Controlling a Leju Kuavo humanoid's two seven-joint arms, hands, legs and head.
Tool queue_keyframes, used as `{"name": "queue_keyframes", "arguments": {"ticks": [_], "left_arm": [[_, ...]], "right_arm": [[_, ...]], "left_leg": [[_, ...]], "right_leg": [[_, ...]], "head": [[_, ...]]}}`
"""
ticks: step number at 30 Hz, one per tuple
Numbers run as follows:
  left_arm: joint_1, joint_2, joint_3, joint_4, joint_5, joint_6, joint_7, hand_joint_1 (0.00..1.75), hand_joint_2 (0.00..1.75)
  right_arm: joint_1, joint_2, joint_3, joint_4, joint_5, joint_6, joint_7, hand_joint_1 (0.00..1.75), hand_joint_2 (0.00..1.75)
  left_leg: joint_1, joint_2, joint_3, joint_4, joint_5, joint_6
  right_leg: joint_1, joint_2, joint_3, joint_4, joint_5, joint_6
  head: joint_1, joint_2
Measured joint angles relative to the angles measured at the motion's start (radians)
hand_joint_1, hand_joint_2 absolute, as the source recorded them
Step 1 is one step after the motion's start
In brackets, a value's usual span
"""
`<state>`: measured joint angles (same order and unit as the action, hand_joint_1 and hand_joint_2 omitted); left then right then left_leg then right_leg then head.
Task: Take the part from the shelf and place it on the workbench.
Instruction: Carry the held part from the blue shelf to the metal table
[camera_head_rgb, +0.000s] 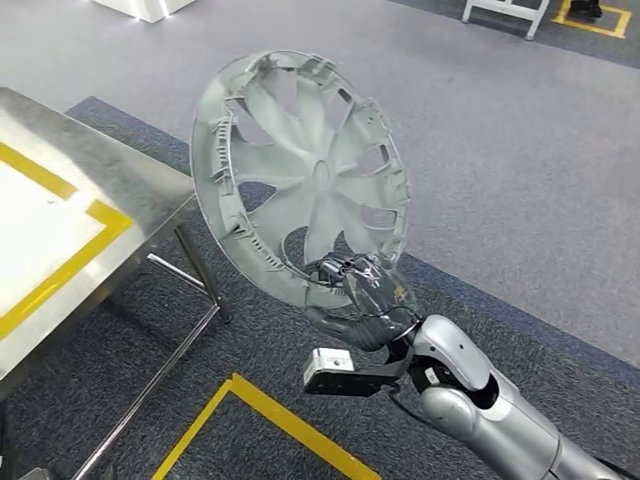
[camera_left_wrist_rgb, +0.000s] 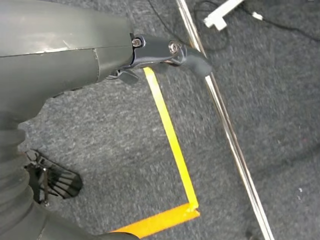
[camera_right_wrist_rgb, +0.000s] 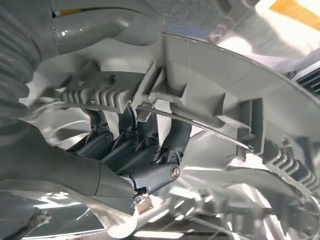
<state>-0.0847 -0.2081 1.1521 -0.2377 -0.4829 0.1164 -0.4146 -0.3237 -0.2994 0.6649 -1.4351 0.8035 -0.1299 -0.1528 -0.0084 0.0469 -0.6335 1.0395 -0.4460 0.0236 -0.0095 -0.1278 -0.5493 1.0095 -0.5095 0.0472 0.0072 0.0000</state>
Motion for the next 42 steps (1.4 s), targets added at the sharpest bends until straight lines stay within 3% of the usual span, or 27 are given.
{"name": "queue_keyframes", "arguments": {"ticks": [1, 3, 5, 6, 7, 8, 9, 11, 13, 15, 16, 18, 20, 22, 23, 25, 27, 29, 31, 33, 35, 37, 38, 39, 40, 42], "left_arm": [[0.001, -0.002, 0.000, 0.000, 0.000, 0.000, 0.000, 0.00, 1.75], [-0.001, -0.004, 0.000, 0.000, 0.000, 0.000, -0.001, 0.00, 1.75], [-0.005, -0.006, 0.000, 0.000, 0.000, -0.001, -0.001, 0.00, 1.75], [-0.005, -0.006, 0.000, 0.000, -0.001, -0.001, -0.001, 0.00, 1.75], [-0.004, -0.007, 0.000, 0.000, -0.001, -0.001, -0.001, 0.00, 1.75], [-0.004, -0.007, 0.000, 0.000, -0.002, -0.001, -0.001, 0.00, 1.75], [-0.003, -0.007, 0.000, 0.000, -0.002, -0.001, -0.001, 0.00, 1.75], [-0.004, -0.008, 0.000, 0.000, -0.002, -0.001, -0.001, 0.00, 1.75], [-0.003, -0.010, 0.000, 0.000, -0.002, -0.001, -0.001, 0.00, 1.75], [0.000, -0.011, 0.000, 0.000, -0.003, -0.001, -0.001, 0.00, 1.75], [0.002, -0.011, 0.000, 0.000, -0.005, -0.001, 0.000, 0.00, 1.75], [0.002, -0.011, 0.000, 0.000, -0.008, -0.001, -0.001, 0.00, 1.75], [-0.001, -0.011, 0.000, 0.000, -0.011, 0.000, -0.001, 0.00, 1.75], [-0.002, -0.011, 0.000, 0.000, -0.012, 0.000, 0.000, 0.00, 1.75], [-0.002, -0.010, 0.000, 0.000, -0.014, 0.001, 0.000, 0.00, 1.75], [-0.002, -0.008, 0.000, 0.000, -0.017, 0.002, 0.000, 0.00, 1.75], [-0.006, -0.008, -0.001, 0.000, -0.019, 0.002, 0.000, 0.00, 1.75], [-0.009, -0.009, -0.001, 0.001, -0.019, 0.004, 0.001, 0.00, 1.75], [-0.007, -0.010, -0.001, 0.001, -0.020, 0.005, 0.001, 0.00, 1.75], [-0.008, -0.011, -0.001, 0.001, -0.020, 0.007, 0.001, 0.00, 1.75], [-0.013, -0.012, -0.001, 0.001, -0.020, 0.007, 0.001, 0.00, 1.75], [-0.016, -0.014, -0.001, 0.001, -0.021, 0.007, 0.002, 0.00, 1.75], [-0.016, -0.015, -0.002, 0.001, -0.022, 0.007, 0.003, 0.00, 1.75], [-0.017, -0.015, -0.002, 0.001, -0.022, 0.007, 0.004, 0.00, 1.75], [-0.017, -0.015, -0.002, 0.001, -0.023, 0.007, 0.004, 0.00, 1.75], [-0.021, -0.017, -0.002, 0.001, -0.025, 0.007, 0.005, 0.00, 1.75]], "right_arm": [[-0.008, 0.000, 0.003, 0.000, 0.000, 0.002, 0.001, 1.75, 1.75], [-0.019, 0.000, 0.009, 0.002, -0.001, 0.005, 0.002, 1.75, 1.75], [-0.022, 0.000, 0.013, 0.004, -0.001, 0.006, 0.001, 1.75, 1.75], [-0.022, 0.000, 0.016, 0.006, -0.001, 0.006, 0.002, 1.75, 1.75], [-0.021, 0.000, 0.019, 0.007, -0.001, 0.006, 0.002, 1.75, 1.75], [-0.021, 0.000, 0.021, 0.008, -0.001, 0.006, 0.003, 1.75, 1.75], [-0.022, 0.000, 0.022, 0.008, -0.001, 0.006, 0.003, 1.75, 1.75], [-0.023, 0.000, 0.022, 0.010, -0.002, 0.007, 0.004, 1.75, 1.75], [-0.025, 0.000, 0.023, 0.011, -0.002, 0.007, 0.004, 1.75, 1.75], [-0.027, 0.000, 0.025, 0.011, -0.002, 0.007, 0.003, 1.75, 1.75], [-0.029, 0.000, 0.027, 0.011, -0.002, 0.008, 0.004, 1.75, 1.75], [-0.032, 0.000, 0.029, 0.011, -0.002, 0.009, 0.005, 1.75, 1.75], [-0.033, 0.001, 0.031, 0.012, -0.002, 0.011, 0.006, 1.75, 1.75], [-0.036, 0.001, 0.035, 0.014, 0.000, 0.016, 0.005, 1.75, 1.75], [-0.038, 0.001, 0.038, 0.015, 0.001, 0.019, 0.005, 1.75, 1.75], [-0.047, 0.004, 0.043, 0.019, 0.001, 0.023, 0.004, 1.75, 1.75], [-0.057, 0.007, 0.047, 0.024, 0.001, 0.025, 0.004, 1.75, 1.75], [-0.069, 0.008, 0.053, 0.029, 0.002, 0.026, 0.004, 1.75, 1.75], [-0.084, 0.014, 0.060, 0.034, 0.002, 0.030, 0.002, 1.75, 1.75], [-0.100, 0.019, 0.069, 0.038, 0.001, 0.035, 0.000, 1.75, 1.75], [-0.110, 0.021, 0.078, 0.045, -0.002, 0.041, -0.003, 1.75, 1.75], [-0.116, 0.024, 0.090, 0.053, -0.004, 0.046, -0.008, 1.75, 1.75], [-0.122, 0.027, 0.097, 0.059, -0.004, 0.049, -0.010, 1.75, 1.75], [-0.130, 0.031, 0.103, 0.066, -0.005, 0.053, -0.010, 1.75, 1.75], [-0.141, 0.034, 0.108, 0.072, -0.007, 0.057, -0.011, 1.75, 1.75], [-0.165, 0.044, 0.116, 0.087, -0.010, 0.063, -0.013, 1.75, 1.75]], "left_leg": [[0.002, -0.012, 0.002, -0.002, 0.001, 0.007], [0.007, -0.034, 0.006, -0.007, 0.003, 0.019], [0.007, -0.057, 0.007, -0.007, 0.003, 0.027], [0.006, -0.072, 0.007, -0.006, 0.003, 0.029], [0.005, -0.087, 0.008, -0.006, 0.002, 0.030], [0.004, -0.103, 0.009, -0.006, 0.002, 0.030], [0.003, -0.118, 0.010, -0.005, 0.002, 0.030], [0.002, -0.145, 0.010, -0.004, 0.002, 0.028], [0.005, -0.167, 0.004, -0.002, 0.003, 0.020], [0.011, -0.190, -0.003, -0.004, 0.007, 0.007], [0.011, -0.188, -0.004, -0.002, 0.004, 0.001], [0.007, -0.144, -0.023, 0.042, -0.025, -0.011], [0.010, -0.084, -0.074, 0.153, -0.081, -0.021], [0.018, -0.064, -0.119, 0.245, -0.106, -0.031], [0.022, -0.059, -0.121, 0.247, -0.093, -0.035], [0.027, -0.043, -0.074, 0.149, -0.026, -0.040], [0.019, -0.001, -0.021, 0.040, 0.010, -0.036], [0.010, 0.017, -0.009, 0.007, 0.004, -0.022], [0.012, -0.003, -0.010, 0.003, 0.003, -0.007], [0.015, -0.025, -0.007, 0.000, 0.004, 0.006], [0.016, -0.049, -0.005, -0.001, 0.004, 0.016], [0.013, -0.080, -0.005, 0.000, 0.003, 0.020], [0.012, -0.096, -0.004, 0.001, 0.003, 0.021], [0.010, -0.111, -0.003, 0.002, 0.003, 0.021], [0.010, -0.126, -0.001, 0.002, 0.003, 0.021], [0.010, -0.151, -0.004, 0.003, 0.004, 0.018]], "right_leg": [[-0.002, 0.009, -0.001, 0.005, -0.008, 0.005], [-0.006, 0.059, -0.029, 0.064, -0.045, 0.012], [-0.007, 0.112, -0.096, 0.195, -0.100, 0.012], [-0.007, 0.122, -0.134, 0.260, -0.119, 0.012], [-0.006, 0.125, -0.157, 0.290, -0.117, 0.010], [-0.005, 0.127, -0.165, 0.288, -0.097, 0.007], [-0.005, 0.133, -0.150, 0.239, -0.057, 0.002], [-0.005, 0.173, -0.095, 0.102, 0.019, -0.013], [-0.006, 0.206, -0.055, 0.021, 0.040, -0.020], [-0.003, 0.196, -0.043, 0.006, 0.034, -0.020], [-0.004, 0.183, -0.038, 0.000, 0.035, -0.022], [-0.008, 0.155, -0.026, -0.014, 0.038, -0.029], [-0.009, 0.125, -0.017, -0.018, 0.036, -0.034], [-0.009, 0.096, -0.012, -0.018, 0.030, -0.034], [-0.010, 0.082, -0.009, -0.017, 0.027, -0.032], [-0.012, 0.058, -0.001, -0.014, 0.018, -0.025], [-0.008, 0.037, 0.004, -0.008, 0.008, -0.012], [-0.001, 0.017, 0.005, -0.005, 0.001, -0.001], [-0.002, 0.002, 0.009, -0.006, -0.006, 0.009], [-0.007, 0.041, -0.004, 0.026, -0.033, 0.017], [-0.009, 0.101, -0.061, 0.141, -0.089, 0.016], [-0.008, 0.122, -0.132, 0.267, -0.126, 0.013], [-0.007, 0.126, -0.149, 0.283, -0.115, 0.009], [-0.006, 0.129, -0.148, 0.262, -0.086, 0.005], [-0.005, 0.139, -0.132, 0.207, -0.042, -0.002], [-0.007, 0.187, -0.083, 0.086, 0.021, -0.016]], "head": [[0.001, 0.000], [0.005, 0.000], [0.008, 0.000], [0.009, 0.000], [0.009, 0.000], [0.009, 0.000], [0.009, 0.000], [0.009, 0.000], [0.008, 0.000], [0.009, 0.000], [0.009, 0.000], [0.002, 0.000], [-0.005, 0.000], [-0.006, 0.000], [-0.006, 0.000], [-0.006, 0.000], [-0.008, 0.000], [-0.008, 0.000], [-0.005, 0.000], [-0.003, 0.000], [0.001, 0.000], [0.004, 0.000], [0.004, 0.000], [0.005, 0.000], [0.005, 0.000], [0.002, 0.000]]}}
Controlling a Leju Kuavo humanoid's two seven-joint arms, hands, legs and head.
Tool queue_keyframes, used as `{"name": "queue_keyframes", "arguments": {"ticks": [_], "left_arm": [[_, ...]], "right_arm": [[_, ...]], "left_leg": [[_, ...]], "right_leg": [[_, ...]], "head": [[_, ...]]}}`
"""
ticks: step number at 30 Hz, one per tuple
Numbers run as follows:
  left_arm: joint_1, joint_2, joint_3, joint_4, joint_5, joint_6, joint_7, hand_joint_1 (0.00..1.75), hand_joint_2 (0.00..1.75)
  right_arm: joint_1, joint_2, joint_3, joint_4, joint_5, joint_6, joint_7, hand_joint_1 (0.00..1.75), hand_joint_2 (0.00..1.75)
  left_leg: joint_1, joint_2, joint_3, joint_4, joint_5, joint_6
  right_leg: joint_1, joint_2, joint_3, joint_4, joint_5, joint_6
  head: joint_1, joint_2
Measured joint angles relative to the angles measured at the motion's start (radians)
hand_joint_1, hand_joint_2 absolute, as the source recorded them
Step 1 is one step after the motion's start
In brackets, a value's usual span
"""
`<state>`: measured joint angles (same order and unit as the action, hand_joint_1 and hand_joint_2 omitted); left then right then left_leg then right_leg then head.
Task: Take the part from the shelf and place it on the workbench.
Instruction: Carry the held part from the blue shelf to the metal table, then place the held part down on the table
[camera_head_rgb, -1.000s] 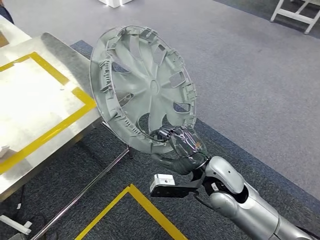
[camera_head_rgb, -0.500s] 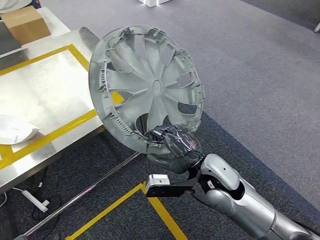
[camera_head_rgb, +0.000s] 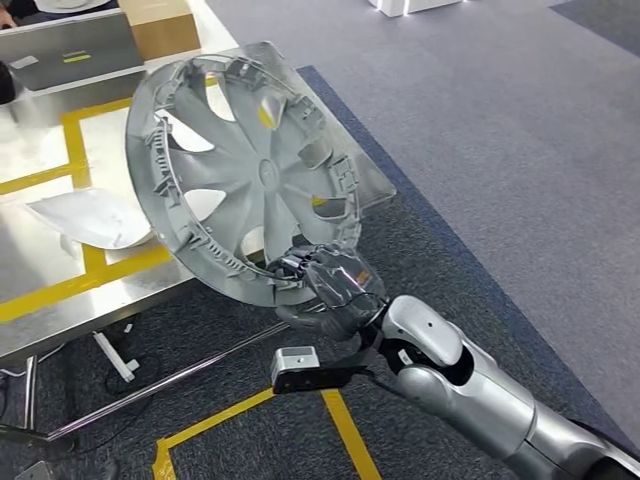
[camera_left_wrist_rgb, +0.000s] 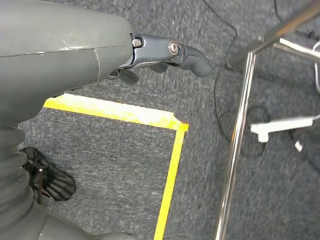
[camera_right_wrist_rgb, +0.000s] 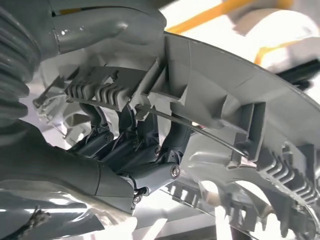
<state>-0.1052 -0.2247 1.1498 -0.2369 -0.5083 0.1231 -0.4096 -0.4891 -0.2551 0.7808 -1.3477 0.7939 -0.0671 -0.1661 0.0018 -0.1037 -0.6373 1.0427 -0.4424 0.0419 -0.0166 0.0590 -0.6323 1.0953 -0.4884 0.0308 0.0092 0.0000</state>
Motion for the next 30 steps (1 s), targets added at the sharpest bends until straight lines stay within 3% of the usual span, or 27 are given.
{"name": "queue_keyframes", "arguments": {"ticks": [2, 4, 6, 8, 10, 11, 12, 14, 15, 17, 19, 20, 22, 24, 26, 27, 28, 30], "left_arm": [[-0.003, -0.003, -0.002, 0.000, -0.005, -0.001, 0.003, 0.00, 1.75], [-0.004, -0.004, -0.005, 0.000, -0.011, -0.002, 0.008, 0.00, 1.75], [-0.007, -0.004, -0.011, 0.000, -0.017, -0.002, 0.013, 0.00, 1.75], [-0.014, -0.005, -0.018, 0.000, -0.024, -0.002, 0.018, 0.00, 1.75], [-0.020, -0.005, -0.026, 0.000, -0.029, -0.003, 0.021, 0.00, 1.75], [-0.021, -0.005, -0.030, 0.000, -0.030, -0.003, 0.021, 0.00, 1.75], [-0.021, -0.005, -0.033, 0.000, -0.032, -0.003, 0.021, 0.00, 1.75], [-0.022, -0.003, -0.040, 0.000, -0.038, -0.006, 0.024, 0.00, 1.75], [-0.025, -0.003, -0.045, 0.000, -0.043, -0.008, 0.028, 0.00, 1.75], [-0.035, -0.005, -0.059, 0.001, -0.053, -0.011, 0.040, 0.00, 1.75], [-0.042, -0.007, -0.076, 0.001, -0.063, -0.013, 0.053, 0.00, 1.75], [-0.045, -0.008, -0.085, 0.001, -0.067, -0.015, 0.057, 0.00, 1.75], [-0.056, -0.011, -0.101, 0.001, -0.071, -0.025, 0.064, 0.00, 1.75], [-0.067, -0.020, -0.118, 0.001, -0.075, -0.039, 0.066, 0.00, 1.75], [-0.070, -0.029, -0.132, 0.001, -0.075, -0.055, 0.060, 0.00, 1.75], [-0.070, -0.033, -0.137, 0.001, -0.073, -0.061, 0.055, 0.00, 1.75], [-0.069, -0.035, -0.140, 0.001, -0.070, -0.066, 0.051, 0.00, 1.75], [-0.066, -0.040, -0.146, 0.001, -0.067, -0.073, 0.047, 0.00, 1.75]], "right_arm": [[-0.032, 0.016, 0.011, 0.020, -0.001, 0.009, -0.005, 1.75, 1.75], [-0.068, 0.041, 0.022, 0.043, -0.002, 0.020, -0.008, 1.75, 1.75], [-0.104, 0.073, 0.033, 0.074, -0.010, 0.031, -0.006, 1.75, 1.75], [-0.140, 0.103, 0.044, 0.114, -0.019, 0.039, -0.004, 1.75, 1.75], [-0.173, 0.131, 0.053, 0.157, -0.022, 0.043, -0.004, 1.75, 1.75], [-0.188, 0.145, 0.058, 0.177, -0.023, 0.045, -0.004, 1.75, 1.75], [-0.202, 0.157, 0.062, 0.195, -0.023, 0.046, -0.004, 1.75, 1.75], [-0.235, 0.182, 0.072, 0.234, -0.025, 0.045, 0.001, 1.75, 1.75], [-0.259, 0.198, 0.076, 0.265, -0.025, 0.043, 0.006, 1.75, 1.75], [-0.324, 0.239, 0.082, 0.352, -0.027, 0.036, 0.019, 1.75, 1.75], [-0.403, 0.290, 0.083, 0.466, -0.027, 0.025, 0.050, 1.75, 1.75], [-0.443, 0.313, 0.083, 0.527, -0.022, 0.020, 0.077, 1.75, 1.75], [-0.528, 0.348, 0.083, 0.648, -0.004, 0.022, 0.150, 1.75, 1.75], [-0.600, 0.364, 0.082, 0.763, 0.015, 0.044, 0.228, 1.75, 1.75], [-0.642, 0.370, 0.081, 0.853, 0.026, 0.070, 0.284, 1.75, 1.75], [-0.655, 0.370, 0.081, 0.888, 0.034, 0.082, 0.307, 1.75, 1.75], [-0.666, 0.371, 0.081, 0.917, 0.042, 0.093, 0.327, 1.75, 1.75], [-0.686, 0.370, 0.081, 0.963, 0.058, 0.106, 0.358, 1.75, 1.75]], "left_leg": [[0.006, -0.022, -0.011, 0.001, 0.005, -0.010], [0.012, -0.038, -0.020, -0.001, 0.010, -0.024], [0.007, -0.002, -0.031, 0.022, -0.006, -0.037], [0.005, 0.063, -0.075, 0.117, -0.055, -0.050], [0.011, 0.088, -0.132, 0.232, -0.096, -0.060], [0.014, 0.091, -0.143, 0.253, -0.093, -0.063], [0.017, 0.095, -0.135, 0.236, -0.071, -0.066], [0.018, 0.119, -0.076, 0.120, -0.008, -0.069], [0.013, 0.138, -0.047, 0.060, 0.012, -0.065], [0.004, 0.165, -0.025, 0.005, 0.019, -0.051], [0.002, 0.155, -0.029, 0.004, 0.018, -0.035], [0.004, 0.148, -0.029, 0.002, 0.020, -0.029], [0.007, 0.135, -0.029, -0.002, 0.023, -0.017], [0.007, 0.117, -0.030, -0.002, 0.024, -0.008], [0.005, 0.099, -0.029, -0.002, 0.024, -0.006], [0.004, 0.092, -0.027, -0.001, 0.023, -0.006], [0.002, 0.086, -0.026, -0.001, 0.023, -0.005], [-0.004, 0.081, -0.024, -0.001, 0.021, -0.005]], "right_leg": [[0.001, 0.030, 0.028, -0.060, 0.011, -0.007], [0.001, 0.012, 0.037, -0.077, 0.009, -0.008], [-0.003, -0.013, 0.047, -0.089, 0.013, -0.013], [-0.004, -0.042, 0.056, -0.095, 0.012, -0.020], [-0.002, -0.073, 0.060, -0.092, 0.007, -0.022], [-0.002, -0.087, 0.062, -0.091, 0.004, -0.021], [-0.002, -0.101, 0.066, -0.090, 0.001, -0.019], [-0.002, -0.126, 0.074, -0.087, -0.008, -0.013], [0.001, -0.136, 0.076, -0.084, -0.013, -0.008], [0.009, -0.153, 0.076, -0.080, -0.019, 0.001], [0.013, -0.166, 0.076, -0.081, -0.022, 0.010], [0.011, -0.158, 0.073, -0.077, -0.029, 0.014], [0.007, -0.111, 0.044, -0.018, -0.068, 0.019], [0.006, -0.069, -0.020, 0.117, -0.127, 0.018], [0.009, -0.060, -0.079, 0.215, -0.145, 0.015], [0.011, -0.060, -0.086, 0.210, -0.124, 0.010], [0.014, -0.059, -0.077, 0.169, -0.087, 0.003], [0.022, -0.058, -0.030, 0.036, -0.003, -0.018]], "head": [[0.001, 0.000], [0.005, 0.000], [0.001, 0.000], [-0.006, 0.000], [-0.008, 0.000], [-0.008, 0.000], [-0.009, 0.000], [-0.008, 0.000], [-0.010, 0.000], [-0.009, 0.000], [-0.008, 0.000], [-0.008, 0.000], [-0.006, 0.000], [-0.004, 0.000], [-0.004, 0.000], [-0.003, 0.000], [-0.002, 0.000], [-0.001, 0.000]]}}
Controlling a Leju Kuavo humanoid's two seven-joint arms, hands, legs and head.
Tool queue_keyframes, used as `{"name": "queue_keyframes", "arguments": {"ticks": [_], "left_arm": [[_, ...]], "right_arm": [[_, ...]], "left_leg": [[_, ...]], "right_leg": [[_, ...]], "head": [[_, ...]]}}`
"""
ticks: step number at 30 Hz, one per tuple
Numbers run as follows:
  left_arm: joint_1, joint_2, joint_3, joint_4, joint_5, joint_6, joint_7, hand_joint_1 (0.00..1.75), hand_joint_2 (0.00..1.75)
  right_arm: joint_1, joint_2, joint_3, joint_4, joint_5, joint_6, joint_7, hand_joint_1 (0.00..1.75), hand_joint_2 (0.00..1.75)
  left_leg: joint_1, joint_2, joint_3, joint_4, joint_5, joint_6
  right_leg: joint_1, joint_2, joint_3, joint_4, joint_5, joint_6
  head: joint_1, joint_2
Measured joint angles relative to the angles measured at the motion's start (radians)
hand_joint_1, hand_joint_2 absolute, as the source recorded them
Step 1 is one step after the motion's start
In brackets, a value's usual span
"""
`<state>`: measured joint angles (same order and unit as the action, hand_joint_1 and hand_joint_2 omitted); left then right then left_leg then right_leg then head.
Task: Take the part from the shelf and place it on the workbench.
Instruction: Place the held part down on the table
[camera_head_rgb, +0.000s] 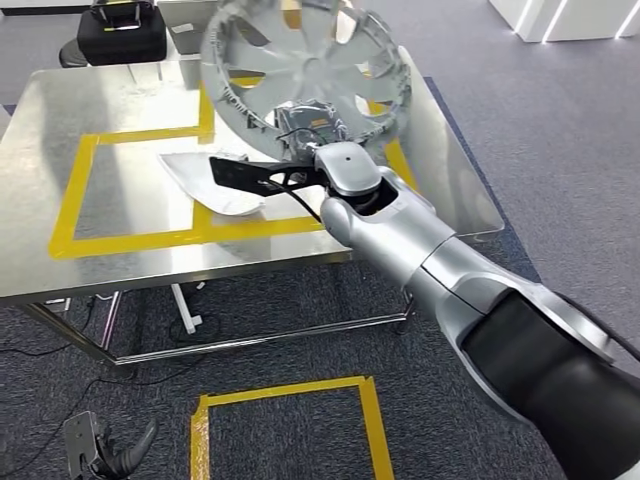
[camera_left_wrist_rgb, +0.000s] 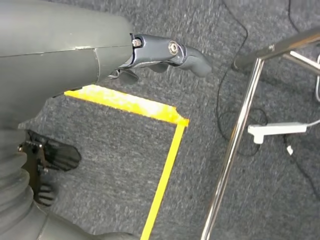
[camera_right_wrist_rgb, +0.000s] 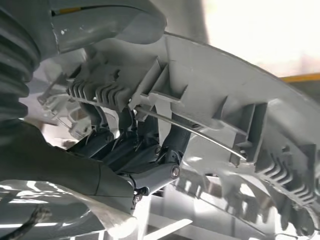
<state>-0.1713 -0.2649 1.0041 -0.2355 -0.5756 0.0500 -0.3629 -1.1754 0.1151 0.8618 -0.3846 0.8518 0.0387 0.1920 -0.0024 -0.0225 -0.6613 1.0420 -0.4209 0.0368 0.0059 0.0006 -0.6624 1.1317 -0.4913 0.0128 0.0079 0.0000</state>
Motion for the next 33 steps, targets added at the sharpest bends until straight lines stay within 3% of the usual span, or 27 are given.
{"name": "queue_keyframes", "arguments": {"ticks": [1, 3, 5, 7, 8, 11, 12, 13, 15, 17, 18, 21, 23, 26, 27, 28, 29, 31, 33], "left_arm": [[0.001, -0.002, -0.003, 0.000, 0.000, -0.002, 0.000, 0.00, 1.75], [0.007, -0.007, -0.010, 0.002, 0.000, -0.008, 0.000, 0.00, 1.75], [0.014, -0.008, -0.016, 0.003, 0.001, -0.011, 0.000, 0.00, 1.75], [0.018, -0.008, -0.020, 0.004, 0.003, -0.009, -0.002, 0.00, 1.75], [0.020, -0.007, -0.021, 0.005, 0.003, -0.007, -0.003, 0.00, 1.75], [0.028, -0.005, -0.026, 0.005, 0.005, 0.011, -0.011, 0.00, 1.75], [0.031, -0.004, -0.027, 0.005, 0.009, 0.020, -0.016, 0.00, 1.75], [0.033, -0.003, -0.028, 0.005, 0.014, 0.029, -0.021, 0.00, 1.75], [0.033, 0.000, -0.027, 0.005, 0.026, 0.040, -0.029, 0.00, 0.87], [0.032, 0.000, -0.027, 0.005, 0.032, 0.045, -0.033, 0.00, 0.00], [0.031, 0.000, -0.027, 0.005, 0.034, 0.048, -0.034, 0.00, 0.00], [0.031, 0.000, -0.028, 0.005, 0.034, 0.066, -0.031, 0.00, 0.00], [0.029, -0.001, -0.033, 0.005, 0.024, 0.075, -0.021, 0.00, 0.00], [0.026, -0.002, -0.044, 0.005, 0.020, 0.074, -0.011, 0.00, 0.00], [0.026, -0.002, -0.045, 0.005, 0.024, 0.073, -0.013, 0.00, 0.00], [0.027, -0.003, -0.045, 0.005, 0.030, 0.072, -0.015, 0.00, 0.00], [0.028, -0.003, -0.045, 0.005, 0.038, 0.071, -0.021, 0.00, 0.00], [0.031, -0.004, -0.044, 0.005, 0.058, 0.075, -0.037, 0.00, 0.00], [0.037, -0.007, -0.043, 0.005, 0.083, 0.081, -0.056, 0.00, 0.00]], "right_arm": [[-0.009, 0.000, 0.000, 0.018, 0.006, 0.004, 0.012, 1.75, 1.75], [-0.022, -0.002, 0.001, 0.049, 0.022, 0.017, 0.043, 1.75, 1.75], [-0.029, -0.007, 0.004, 0.070, 0.044, 0.042, 0.076, 0.87, 0.87], [-0.036, -0.015, 0.009, 0.085, 0.066, 0.067, 0.094, 0.00, 0.00], [-0.040, -0.018, 0.011, 0.090, 0.074, 0.075, 0.096, 0.00, 0.00], [-0.051, -0.029, 0.014, 0.103, 0.095, 0.082, 0.084, 0.00, 0.00], [-0.054, -0.034, 0.016, 0.107, 0.101, 0.081, 0.076, 0.00, 0.00], [-0.056, -0.038, 0.018, 0.110, 0.106, 0.078, 0.067, 0.00, 0.00], [-0.061, -0.045, 0.021, 0.114, 0.110, 0.068, 0.055, 0.00, 0.00], [-0.070, -0.050, 0.024, 0.117, 0.111, 0.060, 0.049, 0.00, 0.00], [-0.074, -0.052, 0.025, 0.118, 0.111, 0.055, 0.044, 0.00, 0.00], [-0.077, -0.057, 0.028, 0.121, 0.111, 0.024, 0.011, 0.00, 0.00], [-0.077, -0.058, 0.029, 0.120, 0.117, -0.030, -0.036, 0.00, 0.00], [-0.064, -0.058, 0.029, 0.105, 0.121, -0.248, -0.189, 0.00, 0.00], [-0.052, -0.058, 0.023, 0.091, 0.099, -0.331, -0.254, 0.00, 0.00], [-0.036, -0.058, 0.012, 0.072, 0.066, -0.397, -0.312, 0.00, 0.00], [-0.015, -0.057, -0.007, 0.043, 0.022, -0.447, -0.369, 0.00, 0.00], [0.039, -0.056, -0.062, -0.049, -0.071, -0.498, -0.459, 0.00, 0.00], [0.129, -0.061, -0.133, -0.208, -0.158, -0.499, -0.514, 0.00, 0.00]], "left_leg": [[-0.002, 0.000, -0.001, 0.000, 0.000, -0.001], [-0.002, 0.003, -0.008, 0.000, 0.003, -0.007], [-0.002, 0.006, -0.011, 0.001, 0.002, -0.015], [-0.003, 0.008, -0.024, 0.033, -0.022, -0.026], [-0.001, 0.010, -0.035, 0.060, -0.039, -0.031], [0.010, 0.011, -0.107, 0.223, -0.107, -0.046], [0.015, 0.012, -0.127, 0.268, -0.118, -0.050], [0.018, 0.013, -0.130, 0.275, -0.108, -0.054], [0.023, 0.016, -0.082, 0.177, -0.044, -0.057], [0.022, 0.019, -0.021, 0.054, -0.003, -0.055], [0.021, 0.020, -0.005, 0.021, 0.001, -0.051], [0.019, 0.018, 0.002, 0.004, -0.007, -0.031], [0.021, 0.017, 0.005, -0.001, -0.006, -0.017], [0.020, 0.017, 0.007, -0.003, -0.006, -0.005], [0.020, 0.017, 0.008, -0.003, -0.007, -0.004], [0.019, 0.016, 0.009, -0.003, -0.008, -0.004], [0.019, 0.015, 0.012, -0.003, -0.008, -0.004], [0.019, 0.011, 0.017, -0.003, -0.011, -0.006], [0.018, 0.007, 0.019, -0.003, -0.011, -0.013]], "right_leg": [[0.004, 0.000, 0.022, -0.053, 0.024, -0.009], [0.010, -0.001, 0.041, -0.098, 0.031, -0.017], [0.006, -0.002, 0.047, -0.116, 0.032, -0.015], [-0.003, -0.006, 0.056, -0.128, 0.036, -0.015], [-0.006, -0.007, 0.059, -0.130, 0.037, -0.015], [-0.008, -0.008, 0.061, -0.129, 0.036, -0.016], [-0.009, -0.007, 0.062, -0.128, 0.035, -0.016], [-0.010, -0.006, 0.064, -0.127, 0.034, -0.014], [-0.013, -0.004, 0.069, -0.123, 0.028, -0.008], [-0.012, -0.003, 0.069, -0.116, 0.020, 0.002], [-0.010, -0.002, 0.067, -0.114, 0.018, 0.008], [-0.009, -0.004, 0.062, -0.114, 0.015, 0.022], [-0.011, -0.004, 0.045, -0.081, -0.010, 0.031], [-0.012, -0.002, -0.046, 0.106, -0.098, 0.038], [-0.012, -0.002, -0.074, 0.160, -0.111, 0.038], [-0.012, -0.002, -0.086, 0.178, -0.106, 0.038], [-0.012, -0.002, -0.078, 0.155, -0.081, 0.036], [-0.010, -0.001, -0.015, 0.021, -0.011, 0.025], [-0.005, 0.000, 0.046, -0.092, 0.026, 0.013]], "head": [[-0.001, 0.000], [-0.002, 0.000], [0.001, 0.000], [0.001, 0.000], [0.000, 0.000], [0.000, 0.000], [0.000, 0.000], [0.000, 0.000], [0.000, 0.000], [-0.001, 0.000], [-0.001, 0.000], [0.000, 0.000], [0.002, 0.000], [0.006, 0.000], [0.006, 0.000], [0.007, 0.000], [0.007, 0.000], [0.007, 0.000], [0.006, 0.000]]}}
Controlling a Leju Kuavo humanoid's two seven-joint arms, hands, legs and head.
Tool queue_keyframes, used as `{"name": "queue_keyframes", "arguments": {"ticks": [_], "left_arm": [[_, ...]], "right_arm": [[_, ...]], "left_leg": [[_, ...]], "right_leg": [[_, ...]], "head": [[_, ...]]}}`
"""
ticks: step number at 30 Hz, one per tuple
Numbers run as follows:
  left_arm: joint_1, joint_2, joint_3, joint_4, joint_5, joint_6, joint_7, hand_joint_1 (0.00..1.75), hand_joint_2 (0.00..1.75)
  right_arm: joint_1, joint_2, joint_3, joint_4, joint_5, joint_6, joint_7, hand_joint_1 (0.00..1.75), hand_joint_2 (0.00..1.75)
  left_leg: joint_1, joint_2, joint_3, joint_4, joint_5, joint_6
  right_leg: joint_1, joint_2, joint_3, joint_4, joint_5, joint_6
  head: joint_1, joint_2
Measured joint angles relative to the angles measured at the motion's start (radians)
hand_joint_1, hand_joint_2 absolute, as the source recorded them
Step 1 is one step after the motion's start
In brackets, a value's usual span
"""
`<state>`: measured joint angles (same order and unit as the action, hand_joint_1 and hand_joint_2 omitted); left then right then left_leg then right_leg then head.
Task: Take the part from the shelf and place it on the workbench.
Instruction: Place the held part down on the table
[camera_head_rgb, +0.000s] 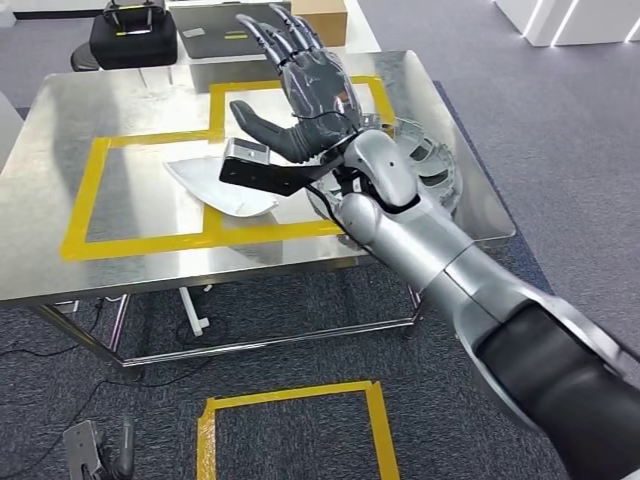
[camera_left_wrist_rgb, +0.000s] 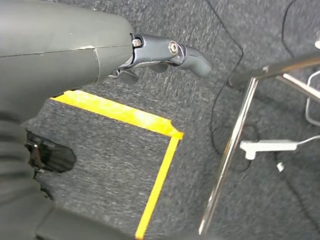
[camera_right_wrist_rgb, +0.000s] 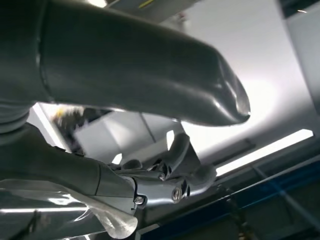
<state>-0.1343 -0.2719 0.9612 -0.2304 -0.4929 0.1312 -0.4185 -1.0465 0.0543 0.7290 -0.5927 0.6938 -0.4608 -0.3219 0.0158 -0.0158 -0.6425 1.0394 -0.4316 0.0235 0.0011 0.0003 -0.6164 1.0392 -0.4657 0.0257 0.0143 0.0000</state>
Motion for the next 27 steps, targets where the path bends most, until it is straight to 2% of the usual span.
{"name": "queue_keyframes", "arguments": {"ticks": [2, 4, 5, 6, 8, 9, 10, 11, 12, 14, 15, 16, 19, 20, 21, 22, 23, 24, 25, 26, 27], "left_arm": [[0.013, -0.003, 0.002, 0.000, 0.023, 0.003, -0.014, 0.00, 0.00], [0.028, -0.006, 0.006, 0.000, 0.038, 0.008, -0.026, 0.00, 0.00], [0.034, -0.006, 0.009, 0.000, 0.044, 0.010, -0.032, 0.00, 0.00], [0.040, -0.006, 0.012, 0.000, 0.048, 0.012, -0.038, 0.00, 0.00], [0.051, -0.004, 0.016, 0.000, 0.053, 0.014, -0.046, 0.00, 0.00], [0.055, -0.003, 0.019, 0.000, 0.054, 0.014, -0.047, 0.00, 0.00], [0.058, -0.002, 0.022, 0.000, 0.054, 0.014, -0.048, 0.00, 0.00], [0.059, -0.001, 0.024, 0.000, 0.054, 0.014, -0.048, 0.00, 0.00], [0.060, 0.000, 0.025, 0.000, 0.054, 0.014, -0.048, 0.00, 0.00], [0.058, 0.001, 0.027, 0.000, 0.054, 0.014, -0.048, 0.00, 0.00], [0.057, 0.000, 0.027, 0.000, 0.054, 0.014, -0.048, 0.00, 0.00], [0.057, 0.000, 0.027, 0.000, 0.054, 0.014, -0.048, 0.00, 0.00], [0.059, -0.001, 0.028, 0.000, 0.054, 0.024, -0.046, 0.00, 0.00], [0.059, -0.001, 0.029, 0.000, 0.054, 0.031, -0.045, 0.00, 0.00], [0.061, -0.001, 0.029, 0.000, 0.053, 0.040, -0.042, 0.00, 0.00], [0.063, -0.001, 0.030, 0.000, 0.053, 0.047, -0.039, 0.00, 0.00], [0.068, 0.000, 0.031, 0.000, 0.051, 0.052, -0.034, 0.00, 0.00], [0.072, 0.000, 0.033, 0.000, 0.048, 0.056, -0.029, 0.00, 0.00], [0.076, 0.001, 0.034, 0.000, 0.045, 0.059, -0.025, 0.00, 0.00], [0.079, 0.002, 0.034, 0.000, 0.040, 0.062, -0.020, 0.00, 0.00], [0.081, 0.003, 0.035, 0.000, 0.037, 0.065, -0.015, 0.00, 0.00]], "right_arm": [[0.134, -0.010, -0.066, -0.199, -0.075, 0.018, -0.035, 0.00, 0.00], [0.279, -0.022, -0.127, -0.400, -0.151, 0.029, -0.083, 0.00, 0.00], [0.346, -0.026, -0.156, -0.492, -0.186, 0.030, -0.110, 0.00, 0.00], [0.414, -0.028, -0.182, -0.578, -0.215, 0.030, -0.138, 0.00, 0.00], [0.529, -0.033, -0.222, -0.712, -0.241, 0.028, -0.172, 0.00, 0.00], [0.572, -0.037, -0.237, -0.765, -0.245, 0.029, -0.180, 0.00, 0.00], [0.605, -0.039, -0.250, -0.806, -0.248, 0.031, -0.182, 0.00, 0.00], [0.628, -0.041, -0.261, -0.840, -0.249, 0.033, -0.184, 0.00, 0.00], [0.646, -0.042, -0.271, -0.870, -0.251, 0.034, -0.184, 0.00, 0.00], [0.671, -0.044, -0.287, -0.919, -0.254, 0.036, -0.185, 0.00, 0.00], [0.678, -0.045, -0.294, -0.939, -0.254, 0.037, -0.185, 0.00, 0.00], [0.685, -0.046, -0.299, -0.955, -0.254, 0.038, -0.186, 0.00, 0.00], [0.720, -0.048, -0.315, -0.999, -0.263, 0.030, -0.200, 0.00, 0.00], [0.754, -0.048, -0.324, -1.021, -0.267, 0.018, -0.214, 0.00, 0.00], [0.798, -0.048, -0.333, -1.049, -0.269, -0.002, -0.234, 0.00, 0.00], [0.850, -0.049, -0.343, -1.081, -0.265, -0.028, -0.256, 0.00, 0.00], [0.903, -0.049, -0.351, -1.111, -0.261, -0.055, -0.276, 0.00, 0.00], [0.958, -0.049, -0.360, -1.140, -0.258, -0.083, -0.290, 0.00, 0.00], [1.015, -0.049, -0.370, -1.163, -0.257, -0.107, -0.297, 0.00, 0.00], [1.072, -0.048, -0.382, -1.181, -0.264, -0.125, -0.292, 0.00, 0.00], [1.124, -0.048, -0.396, -1.193, -0.276, -0.133, -0.276, 0.00, 0.00]], "left_leg": [[0.003, -0.003, 0.001, -0.001, 0.004, -0.010], [0.004, -0.003, 0.001, 0.000, -0.003, -0.019], [0.003, -0.002, -0.003, 0.015, -0.021, -0.023], [0.003, 0.001, -0.014, 0.051, -0.052, -0.028], [0.005, 0.005, -0.051, 0.177, -0.133, -0.036], [0.005, 0.006, -0.068, 0.238, -0.163, -0.038], [0.005, 0.006, -0.071, 0.271, -0.177, -0.040], [0.005, 0.007, -0.056, 0.264, -0.171, -0.040], [0.005, 0.007, -0.021, 0.217, -0.151, -0.039], [0.003, 0.007, 0.069, 0.073, -0.111, -0.035], [0.001, 0.006, 0.098, 0.020, -0.100, -0.031], [-0.002, 0.005, 0.110, -0.006, -0.095, -0.026], [-0.007, 0.005, 0.100, -0.011, -0.074, -0.004], [-0.006, 0.006, 0.094, -0.013, -0.065, 0.004], [-0.004, 0.007, 0.085, -0.016, -0.054, 0.013], [-0.003, 0.007, 0.074, -0.018, -0.045, 0.019], [-0.004, 0.007, 0.063, -0.018, -0.036, 0.022], [-0.006, 0.007, 0.050, -0.017, -0.028, 0.023], [-0.007, 0.007, 0.038, -0.017, -0.019, 0.023], [-0.009, 0.008, 0.026, -0.017, -0.011, 0.023], [-0.010, 0.008, 0.015, -0.016, -0.003, 0.021]], "right_leg": [[0.006, -0.001, 0.019, -0.027, 0.002, -0.004], [0.003, -0.004, 0.023, -0.034, 0.008, -0.009], [-0.001, -0.007, 0.024, -0.038, 0.012, -0.013], [-0.004, -0.009, 0.024, -0.042, 0.015, -0.017], [-0.006, -0.013, 0.020, -0.041, 0.018, -0.020], [-0.006, -0.014, 0.016, -0.040, 0.020, -0.020], [-0.006, -0.015, 0.010, -0.037, 0.023, -0.020], [-0.006, -0.014, 0.003, -0.034, 0.026, -0.019], [-0.007, -0.013, -0.003, -0.031, 0.030, -0.016], [-0.007, -0.010, -0.015, -0.022, 0.037, -0.008], [-0.006, -0.010, -0.019, -0.019, 0.041, -0.003], [-0.006, -0.009, -0.022, -0.018, 0.045, 0.003], [-0.010, -0.007, -0.026, -0.023, 0.058, 0.023], [-0.011, -0.006, -0.034, -0.014, 0.043, 0.028], [-0.012, -0.004, -0.046, 0.013, 0.010, 0.032], [-0.013, -0.002, -0.063, 0.061, -0.039, 0.035], [-0.013, -0.002, -0.082, 0.124, -0.091, 0.036], [-0.013, -0.001, -0.096, 0.189, -0.132, 0.037], [-0.012, -0.001, -0.100, 0.238, -0.154, 0.038], [-0.012, -0.001, -0.089, 0.256, -0.154, 0.037], [-0.012, -0.001, -0.060, 0.237, -0.136, 0.034]], "head": [[0.001, 0.000], [0.002, 0.000], [0.001, 0.000], [0.000, 0.000], [-0.001, 0.000], [-0.001, 0.000], [-0.001, 0.000], [-0.001, 0.000], [-0.001, 0.000], [-0.001, 0.000], [0.000, 0.000], [0.000, 0.000], [0.001, 0.000], [0.003, 0.000], [0.006, 0.000], [0.009, 0.000], [0.013, 0.000], [0.015, 0.000], [0.016, 0.000], [0.016, 0.000], [0.016, 0.000]]}}
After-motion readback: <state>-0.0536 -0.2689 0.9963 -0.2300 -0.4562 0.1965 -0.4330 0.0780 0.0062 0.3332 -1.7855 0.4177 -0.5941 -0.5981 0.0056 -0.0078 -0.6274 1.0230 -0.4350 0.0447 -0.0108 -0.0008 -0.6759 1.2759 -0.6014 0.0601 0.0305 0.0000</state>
